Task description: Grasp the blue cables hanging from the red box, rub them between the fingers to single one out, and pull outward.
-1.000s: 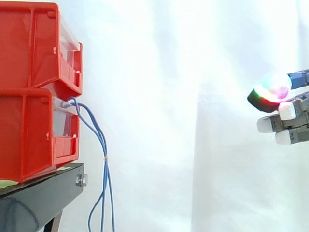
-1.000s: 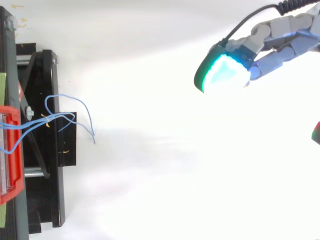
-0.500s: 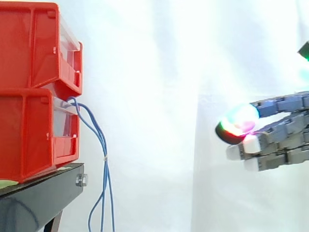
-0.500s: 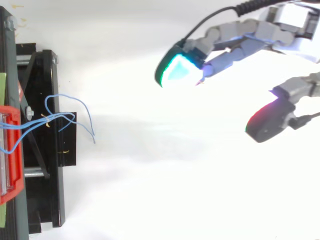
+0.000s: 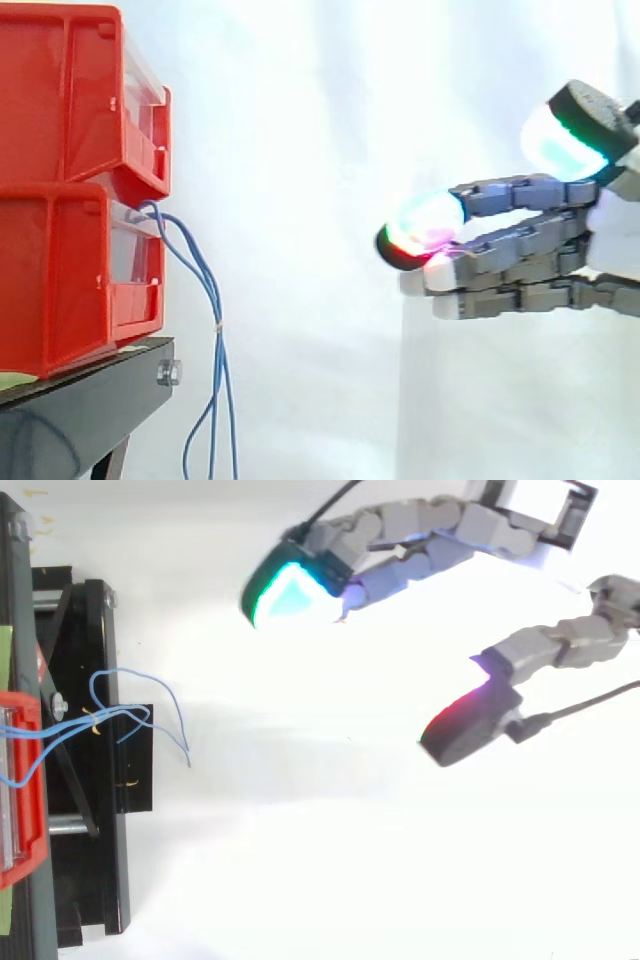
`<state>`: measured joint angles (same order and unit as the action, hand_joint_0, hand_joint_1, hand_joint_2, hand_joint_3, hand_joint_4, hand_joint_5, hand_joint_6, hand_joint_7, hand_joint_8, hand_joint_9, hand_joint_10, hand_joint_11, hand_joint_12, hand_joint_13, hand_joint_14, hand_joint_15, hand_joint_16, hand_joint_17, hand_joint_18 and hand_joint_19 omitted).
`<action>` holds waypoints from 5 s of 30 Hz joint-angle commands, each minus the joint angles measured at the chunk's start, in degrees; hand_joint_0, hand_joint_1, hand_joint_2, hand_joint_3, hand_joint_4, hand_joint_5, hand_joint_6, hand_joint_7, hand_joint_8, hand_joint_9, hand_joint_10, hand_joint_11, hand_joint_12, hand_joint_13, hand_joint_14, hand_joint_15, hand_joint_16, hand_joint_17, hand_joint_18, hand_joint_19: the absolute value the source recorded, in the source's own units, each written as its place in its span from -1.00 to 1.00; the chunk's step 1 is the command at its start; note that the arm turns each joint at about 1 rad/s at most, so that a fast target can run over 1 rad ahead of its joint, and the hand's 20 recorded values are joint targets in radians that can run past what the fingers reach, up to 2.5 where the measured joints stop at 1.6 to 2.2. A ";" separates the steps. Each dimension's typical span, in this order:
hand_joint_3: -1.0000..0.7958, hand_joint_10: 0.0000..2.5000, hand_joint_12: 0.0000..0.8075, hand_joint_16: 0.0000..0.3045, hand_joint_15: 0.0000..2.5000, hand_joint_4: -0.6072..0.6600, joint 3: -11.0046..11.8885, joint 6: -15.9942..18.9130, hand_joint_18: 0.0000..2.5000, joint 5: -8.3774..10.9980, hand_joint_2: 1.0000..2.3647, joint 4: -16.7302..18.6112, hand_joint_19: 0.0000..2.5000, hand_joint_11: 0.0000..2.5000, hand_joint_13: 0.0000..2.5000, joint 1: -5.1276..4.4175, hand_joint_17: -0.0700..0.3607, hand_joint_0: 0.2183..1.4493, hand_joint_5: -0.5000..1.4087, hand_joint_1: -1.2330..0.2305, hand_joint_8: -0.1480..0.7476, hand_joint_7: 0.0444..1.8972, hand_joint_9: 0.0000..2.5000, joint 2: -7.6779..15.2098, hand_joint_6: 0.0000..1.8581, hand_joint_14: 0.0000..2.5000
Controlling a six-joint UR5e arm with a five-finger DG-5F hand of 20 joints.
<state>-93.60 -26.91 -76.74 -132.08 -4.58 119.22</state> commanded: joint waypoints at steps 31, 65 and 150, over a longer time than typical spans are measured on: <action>-0.44 -1.00 -0.06 -0.64 -0.95 0.31 10.45 -11.50 -0.86 -1.48 -1.00 5.16 -0.84 -0.92 -0.83 0.97 -0.10 -0.66 -0.66 -0.21 -0.04 -0.20 -0.60 9.27 -0.46 -1.00; -0.43 -1.00 -0.11 -0.67 -0.94 0.35 19.59 -7.19 -0.81 -2.53 -1.00 6.92 -0.83 -0.89 -0.78 1.33 -0.16 -0.58 -0.64 -0.22 -0.04 -0.18 -0.50 21.23 -0.46 -1.00; -0.29 -0.99 -0.13 -0.71 -0.86 0.19 30.67 4.67 -0.65 -9.04 -0.99 6.57 -0.76 -0.72 -0.63 0.36 -0.21 -0.44 -0.63 -0.26 -0.04 -0.06 -0.39 28.70 -0.14 -0.99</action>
<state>-62.93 -22.73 -85.77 -125.51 -4.22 147.93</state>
